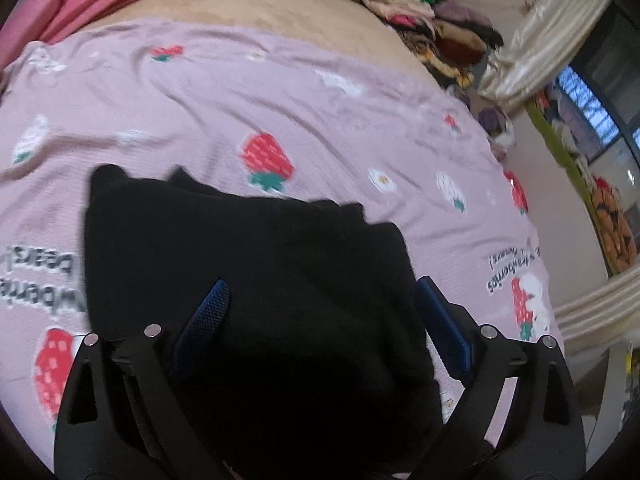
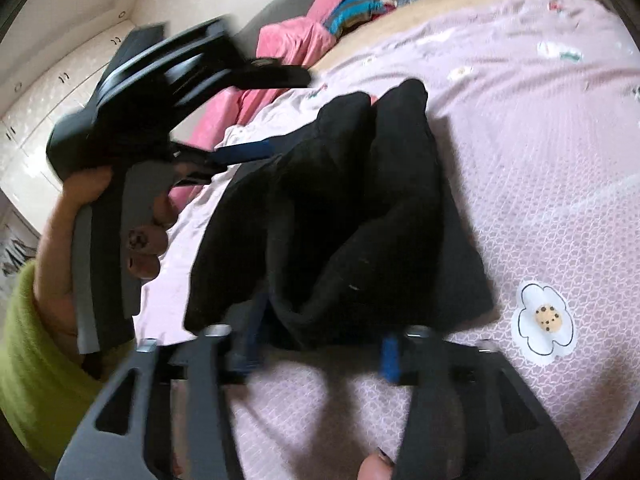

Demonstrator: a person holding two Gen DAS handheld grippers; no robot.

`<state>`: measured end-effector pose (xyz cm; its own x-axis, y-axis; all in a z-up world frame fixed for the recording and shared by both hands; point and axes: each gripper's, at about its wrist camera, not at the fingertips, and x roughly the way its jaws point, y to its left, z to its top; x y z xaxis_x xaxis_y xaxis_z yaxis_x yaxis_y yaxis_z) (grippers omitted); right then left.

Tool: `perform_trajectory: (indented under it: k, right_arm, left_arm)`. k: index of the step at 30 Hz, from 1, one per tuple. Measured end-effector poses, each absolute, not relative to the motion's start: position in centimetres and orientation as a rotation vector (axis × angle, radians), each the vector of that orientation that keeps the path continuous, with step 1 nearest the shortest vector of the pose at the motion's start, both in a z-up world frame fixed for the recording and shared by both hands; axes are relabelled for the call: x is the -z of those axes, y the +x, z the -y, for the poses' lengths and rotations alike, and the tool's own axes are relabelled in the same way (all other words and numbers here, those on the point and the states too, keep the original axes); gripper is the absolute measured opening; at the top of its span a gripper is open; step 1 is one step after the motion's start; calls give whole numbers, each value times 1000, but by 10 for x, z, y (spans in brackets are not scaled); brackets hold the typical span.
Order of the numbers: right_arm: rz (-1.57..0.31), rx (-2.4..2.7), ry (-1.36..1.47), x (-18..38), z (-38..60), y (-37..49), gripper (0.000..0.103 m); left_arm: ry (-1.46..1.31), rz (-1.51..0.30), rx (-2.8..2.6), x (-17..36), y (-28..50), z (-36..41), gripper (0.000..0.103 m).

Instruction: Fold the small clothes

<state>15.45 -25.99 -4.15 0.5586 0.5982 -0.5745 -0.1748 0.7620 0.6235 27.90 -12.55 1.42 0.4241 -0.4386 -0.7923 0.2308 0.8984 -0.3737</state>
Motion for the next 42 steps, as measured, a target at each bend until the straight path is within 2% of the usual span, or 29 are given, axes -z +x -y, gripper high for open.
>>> perform_trajectory:
  k: [1,4,10,12,16,17,18,19,26,31,35,42]
  right_arm:
    - [-873,-519,567,38,263,157,68]
    - [-889,-548,581,26,270,174,82]
    - [-979,-579,654,24,277,237,82]
    - [-1001,-557,626,22,274,254,79]
    - [-1048,-534,500,16,258,288,64]
    - [-1064,-518,460,17,253,294,51]
    - [-1074,-514,426,21,252,297,26]
    - [-1073,-513,355,21,244,297,18]
    - [-872,-603,242,-25,240,285,16]
    - [-949,-553,226,13,253,298,16]
    - [-973,-542,335,34,272,296,16]
    - [-970,-512,381,35,274,290,26]
  left_arm:
    - [-216,-1043,403,-16,277,118,88]
    - [-183,-1006,331,-20,267,91,89]
    - [-161,-1010,278,-6,247,60,89]
    - [-150,-1022,274,1,243,56,89]
    - [-131,-1041,275,13,235,56,89]
    - [-128,-1041,277,14,233,55,89]
    - [-123,-1037,277,15,231,57,89]
    - [-118,-1035,278,15,231,57,89]
    - [-61,-991,296,4,222,68,89]
    - [-37,-1012,314,12,220,77,89]
    - [-49,-1024,330,18,218,82,89]
    - [-38,-1022,331,17,215,83,89]
